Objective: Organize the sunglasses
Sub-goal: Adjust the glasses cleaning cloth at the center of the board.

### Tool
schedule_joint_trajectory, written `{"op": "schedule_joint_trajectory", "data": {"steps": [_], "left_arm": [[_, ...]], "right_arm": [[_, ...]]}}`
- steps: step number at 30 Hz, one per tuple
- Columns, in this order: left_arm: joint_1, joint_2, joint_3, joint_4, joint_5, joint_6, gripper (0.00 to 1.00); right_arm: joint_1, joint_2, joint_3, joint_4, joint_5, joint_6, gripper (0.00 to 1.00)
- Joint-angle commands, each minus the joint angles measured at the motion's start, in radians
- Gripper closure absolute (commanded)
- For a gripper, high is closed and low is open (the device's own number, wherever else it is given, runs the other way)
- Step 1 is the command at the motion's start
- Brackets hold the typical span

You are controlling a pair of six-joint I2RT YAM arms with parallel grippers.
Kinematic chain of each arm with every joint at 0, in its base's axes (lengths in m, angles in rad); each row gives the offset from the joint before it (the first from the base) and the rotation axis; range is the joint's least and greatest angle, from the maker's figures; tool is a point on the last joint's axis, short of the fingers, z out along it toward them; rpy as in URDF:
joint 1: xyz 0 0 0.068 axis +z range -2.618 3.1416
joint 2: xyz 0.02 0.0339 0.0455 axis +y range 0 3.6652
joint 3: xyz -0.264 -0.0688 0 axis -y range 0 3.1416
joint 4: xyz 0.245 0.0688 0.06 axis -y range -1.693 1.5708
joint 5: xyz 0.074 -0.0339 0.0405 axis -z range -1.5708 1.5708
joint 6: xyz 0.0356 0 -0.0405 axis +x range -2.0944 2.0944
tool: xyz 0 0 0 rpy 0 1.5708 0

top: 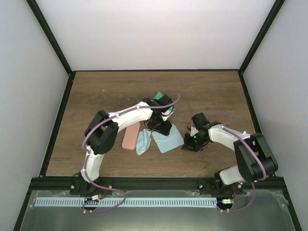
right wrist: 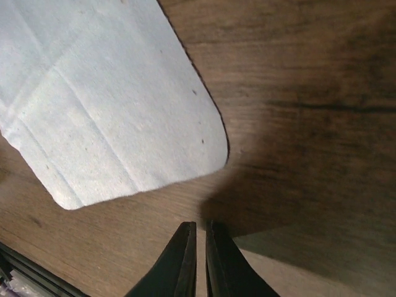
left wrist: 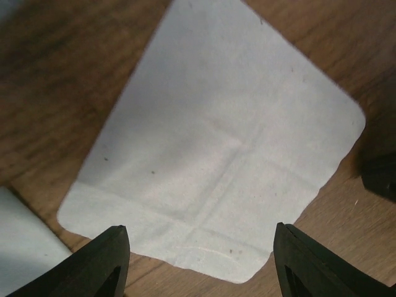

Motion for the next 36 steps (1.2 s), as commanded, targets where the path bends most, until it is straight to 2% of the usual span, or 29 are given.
{"op": "schedule_joint_trajectory", "data": {"steps": [1,3,8,12,16,21,28,36], "left_arm": [[0.042,-0.066,0.030,0.043,-0.016,-0.058,0.34],[0.063,-0.086,0.024,0.059,-0.029,-0.085,0.34],[0.108,-0.134,-0.020,0.115,-0.039,-0.144,0.33],[0.118,-0.152,-0.037,0.117,-0.068,-0.177,0.19],[0.121,-0.170,-0.054,0.118,-0.077,-0.186,0.08],[0.127,-0.181,-0.067,0.119,-0.086,-0.177,0.07],[0.131,-0.190,-0.053,0.130,-0.091,-0.185,0.07],[0.132,-0.234,-0.132,0.150,-0.103,-0.187,0.07]], "right_arm": [[-0.007,-0.057,0.019,-0.067,0.029,0.009,0.94],[-0.007,-0.065,0.071,-0.081,0.045,0.004,0.94],[-0.007,0.031,0.234,-0.089,0.046,-0.012,0.92],[-0.007,0.125,0.269,-0.055,0.084,-0.026,0.86],[-0.007,0.183,0.254,-0.021,0.108,-0.036,0.76],[-0.007,0.190,0.188,0.001,0.110,-0.025,0.74],[-0.006,0.101,0.062,-0.022,0.079,0.005,0.74],[-0.007,0.025,0.047,-0.107,0.085,0.013,0.73]]}}
